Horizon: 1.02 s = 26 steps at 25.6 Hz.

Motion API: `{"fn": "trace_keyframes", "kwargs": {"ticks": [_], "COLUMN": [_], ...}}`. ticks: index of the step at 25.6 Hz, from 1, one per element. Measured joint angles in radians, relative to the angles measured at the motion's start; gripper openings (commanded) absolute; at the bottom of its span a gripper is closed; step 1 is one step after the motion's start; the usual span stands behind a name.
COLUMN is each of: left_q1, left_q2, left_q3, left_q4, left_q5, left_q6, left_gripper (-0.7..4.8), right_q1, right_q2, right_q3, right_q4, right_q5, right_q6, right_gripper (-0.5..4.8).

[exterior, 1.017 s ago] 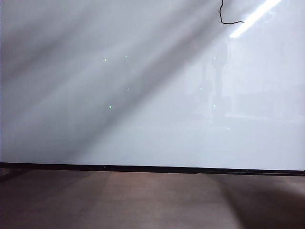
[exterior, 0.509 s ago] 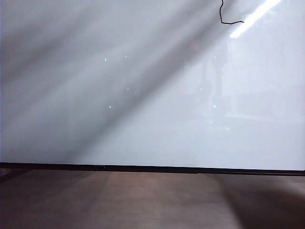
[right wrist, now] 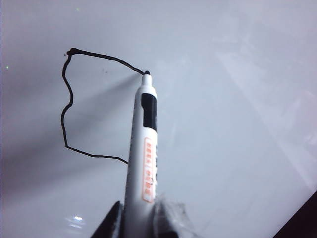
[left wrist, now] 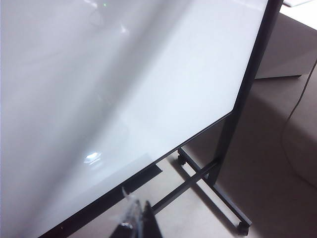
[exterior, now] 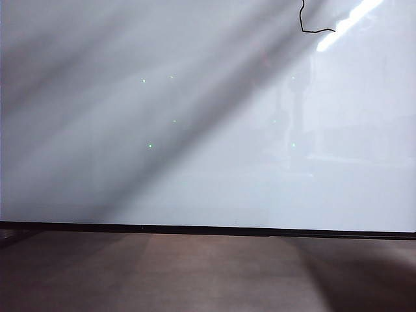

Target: Reach to the right to find the marker pen, pick it up, and write the number 0 on the whiteboard.

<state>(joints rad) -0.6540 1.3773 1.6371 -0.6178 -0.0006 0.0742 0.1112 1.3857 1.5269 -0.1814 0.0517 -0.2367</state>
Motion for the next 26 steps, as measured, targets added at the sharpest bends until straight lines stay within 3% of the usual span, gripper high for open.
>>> {"fn": "trace_keyframes", "kwargs": {"ticks": [26], "left_q1": [0.0], "left_q2": [0.0], "left_q3": [0.0], "left_q4": [0.015], "left_q5": [0.0], "left_q6": [0.001], "left_gripper": [-0.05], "right_q1": [-0.005], "right_q2": [0.024], "right_q3": [0.0], "right_q4": [0.019], "right_q5": [-0.026], "right_q6": [0.0], "right_gripper": [-0.05]}}
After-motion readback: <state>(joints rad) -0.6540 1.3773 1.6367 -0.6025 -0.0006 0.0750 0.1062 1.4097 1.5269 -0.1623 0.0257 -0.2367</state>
